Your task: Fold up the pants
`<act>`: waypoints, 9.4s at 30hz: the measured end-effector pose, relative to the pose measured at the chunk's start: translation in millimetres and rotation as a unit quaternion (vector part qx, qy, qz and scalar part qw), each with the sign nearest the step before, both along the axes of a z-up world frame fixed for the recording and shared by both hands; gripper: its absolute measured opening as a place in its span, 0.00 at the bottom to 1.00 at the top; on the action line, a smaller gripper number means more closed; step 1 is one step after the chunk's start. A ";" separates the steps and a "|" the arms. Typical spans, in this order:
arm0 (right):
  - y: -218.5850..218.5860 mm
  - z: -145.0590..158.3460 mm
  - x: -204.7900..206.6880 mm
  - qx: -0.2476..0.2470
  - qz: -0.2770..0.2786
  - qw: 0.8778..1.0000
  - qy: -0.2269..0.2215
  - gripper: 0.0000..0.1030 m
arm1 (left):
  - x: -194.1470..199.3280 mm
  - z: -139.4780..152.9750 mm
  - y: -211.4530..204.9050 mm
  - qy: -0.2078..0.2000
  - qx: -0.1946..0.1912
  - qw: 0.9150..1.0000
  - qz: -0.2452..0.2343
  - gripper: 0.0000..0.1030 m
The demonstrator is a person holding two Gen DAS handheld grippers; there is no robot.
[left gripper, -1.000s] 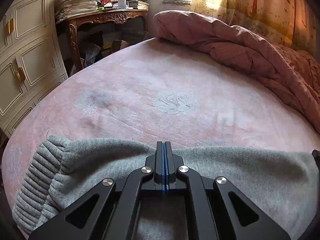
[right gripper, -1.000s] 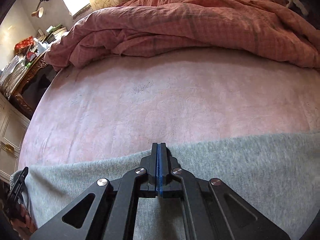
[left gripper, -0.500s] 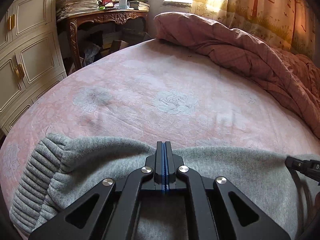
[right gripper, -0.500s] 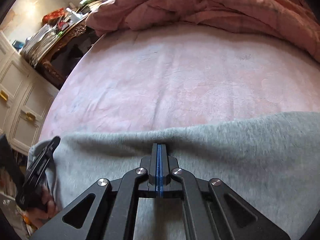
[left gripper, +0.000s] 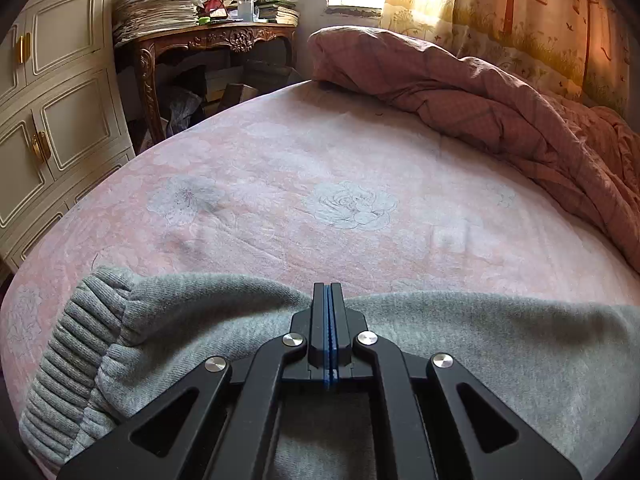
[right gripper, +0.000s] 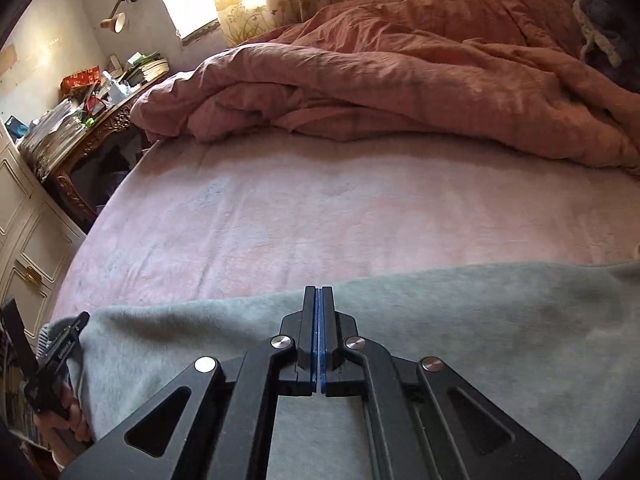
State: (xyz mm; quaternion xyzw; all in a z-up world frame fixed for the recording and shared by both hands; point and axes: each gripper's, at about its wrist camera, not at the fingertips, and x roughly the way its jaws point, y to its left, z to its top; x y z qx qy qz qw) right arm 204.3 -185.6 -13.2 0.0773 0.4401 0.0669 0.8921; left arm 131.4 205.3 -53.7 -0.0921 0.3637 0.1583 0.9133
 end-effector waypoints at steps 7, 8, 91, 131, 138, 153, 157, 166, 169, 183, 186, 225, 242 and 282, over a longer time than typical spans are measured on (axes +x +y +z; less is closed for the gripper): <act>-89.1 -14.4 -29.4 -0.067 -0.026 0.996 0.056 0.06 | 0.0 -0.3 -2.2 0.003 0.004 1.000 -0.001 0.03; -101.1 -19.4 -29.9 -0.076 -0.033 0.994 0.068 0.10 | 0.0 -0.2 -2.1 0.002 0.004 1.000 -0.001 0.03; -287.2 -33.4 -280.0 0.034 -0.152 0.980 -0.127 1.00 | -182.8 40.0 -222.1 -0.352 0.182 0.902 -0.172 1.00; -377.7 -38.2 -192.2 0.166 -0.197 0.964 -0.066 1.00 | -167.7 36.1 -224.5 -0.304 0.169 0.918 -0.192 1.00; -401.8 -48.3 -175.8 0.283 -0.173 0.936 -0.115 0.95 | -167.8 36.2 -223.5 -0.309 0.168 0.916 -0.193 1.00; -331.1 27.6 -207.4 0.157 -0.216 0.939 -0.217 0.49 | -168.1 33.0 -217.4 -0.310 0.163 0.917 -0.190 1.00; -290.7 60.4 -214.2 0.091 -0.202 0.945 -0.242 0.49 | -169.5 33.6 -215.0 -0.312 0.158 0.918 -0.188 1.00; -192.8 105.4 -217.4 0.045 -0.106 0.951 -0.286 0.49 | -170.8 34.2 -208.6 -0.316 0.139 0.920 -0.185 1.00; -158.3 111.5 -218.4 0.035 -0.077 0.952 -0.295 0.49 | -168.7 35.2 -198.5 -0.316 0.113 0.925 -0.178 1.00; 5.7 95.2 -195.4 0.037 0.065 0.959 -0.272 0.02 | -185.7 47.7 -135.5 -0.357 0.016 0.925 -0.127 1.00; 35.1 74.9 -179.5 -0.011 0.080 0.968 -0.236 0.02 | -182.4 51.0 -122.8 -0.344 0.039 0.930 -0.125 1.00; -161.3 -7.2 -231.9 0.073 -0.095 0.957 -0.265 0.53 | -50.1 4.4 -226.5 0.049 -0.380 0.854 -0.353 0.66; -152.6 2.5 -231.4 0.046 -0.081 0.964 -0.247 0.64 | -98.5 71.5 -246.7 -0.101 -0.149 0.924 -0.336 0.29; -77.6 -27.0 -206.0 -0.024 -0.008 0.987 -0.162 0.83 | -104.4 70.5 -210.5 -0.126 -0.011 0.958 -0.259 0.04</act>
